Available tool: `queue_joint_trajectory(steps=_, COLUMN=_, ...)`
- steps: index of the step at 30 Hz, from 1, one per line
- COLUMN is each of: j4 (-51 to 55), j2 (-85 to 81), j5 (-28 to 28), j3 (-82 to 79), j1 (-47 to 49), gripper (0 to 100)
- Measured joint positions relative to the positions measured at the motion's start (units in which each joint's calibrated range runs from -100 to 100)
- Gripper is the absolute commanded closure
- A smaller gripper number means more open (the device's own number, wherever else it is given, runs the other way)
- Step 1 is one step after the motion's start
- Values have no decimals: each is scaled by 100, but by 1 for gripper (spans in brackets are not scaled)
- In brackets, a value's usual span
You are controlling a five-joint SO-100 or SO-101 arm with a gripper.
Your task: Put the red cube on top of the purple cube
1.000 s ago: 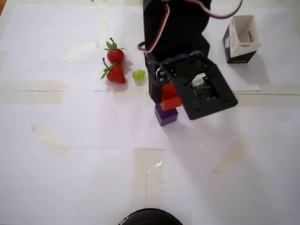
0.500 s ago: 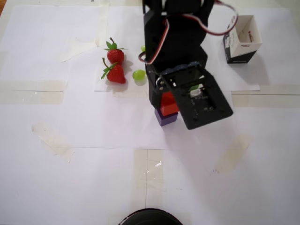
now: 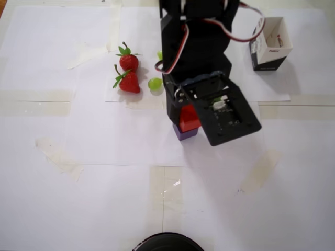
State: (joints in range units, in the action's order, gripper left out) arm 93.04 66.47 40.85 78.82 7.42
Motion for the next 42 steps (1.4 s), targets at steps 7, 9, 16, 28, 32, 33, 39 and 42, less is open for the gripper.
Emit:
queue_joint_trajectory(steps=7, j4=0, j2=27, j5=0, j3=36, j1=0, gripper=75)
queue_joint_trajectory(steps=9, j4=0, j2=36, j5=-15, j3=54, j1=0, gripper=73)
queue_joint_trajectory(steps=16, j4=0, j2=36, j5=78, j3=63, j1=0, gripper=67)
queue_joint_trajectory(steps=28, j4=119, j2=36, j5=283, j3=154, j1=142, gripper=61)
queue_joint_trajectory(steps=32, j4=142, j2=36, j5=386, j3=172, j1=202, gripper=61)
queue_joint_trajectory(steps=33, j4=142, j2=36, j5=400, j3=172, j1=202, gripper=61)
queue_joint_trajectory(steps=39, j4=134, j2=36, j5=386, j3=172, j1=202, gripper=61)
queue_joint_trajectory(steps=42, j4=134, j2=36, j5=381, j3=172, j1=210, gripper=61)
